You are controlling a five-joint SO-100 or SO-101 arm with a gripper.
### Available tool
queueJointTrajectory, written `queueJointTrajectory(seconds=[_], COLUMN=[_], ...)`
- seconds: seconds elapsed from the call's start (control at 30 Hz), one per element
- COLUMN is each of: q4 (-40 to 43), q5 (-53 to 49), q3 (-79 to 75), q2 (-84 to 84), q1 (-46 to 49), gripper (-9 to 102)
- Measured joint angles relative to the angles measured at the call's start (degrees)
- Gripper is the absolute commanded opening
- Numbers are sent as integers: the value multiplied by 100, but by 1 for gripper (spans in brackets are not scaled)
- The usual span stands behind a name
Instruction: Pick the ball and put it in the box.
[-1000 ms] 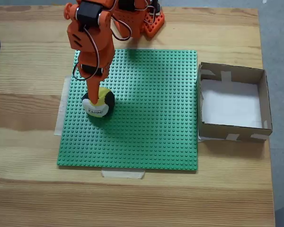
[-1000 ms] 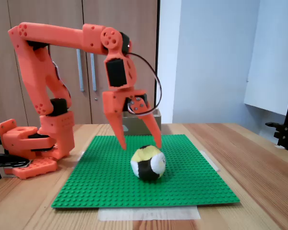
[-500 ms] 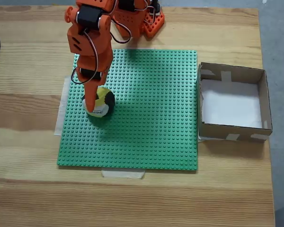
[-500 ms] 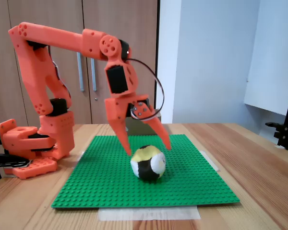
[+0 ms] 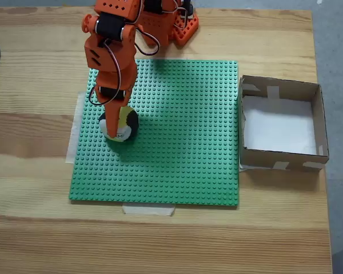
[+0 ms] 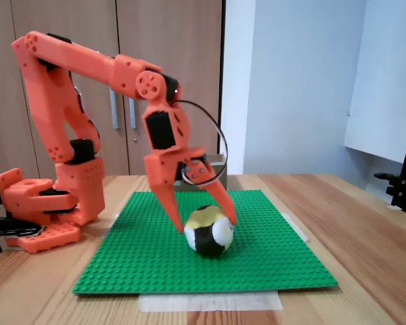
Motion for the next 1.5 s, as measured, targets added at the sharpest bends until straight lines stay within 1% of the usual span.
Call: queueJointTrajectory(seconds=[0.2,0.37,0.8,1.2,1.4,1.5], q4=[-272,-325,-413,-624,-633,-633], q5=[-18,-35,-62,-62,-62,-62], q3=[53,70,70,79,70,62], q2=[0,0,0,0,0,0], q1=[0,0,0,-18,-26,-26], gripper=[39,38,30,24,20,15])
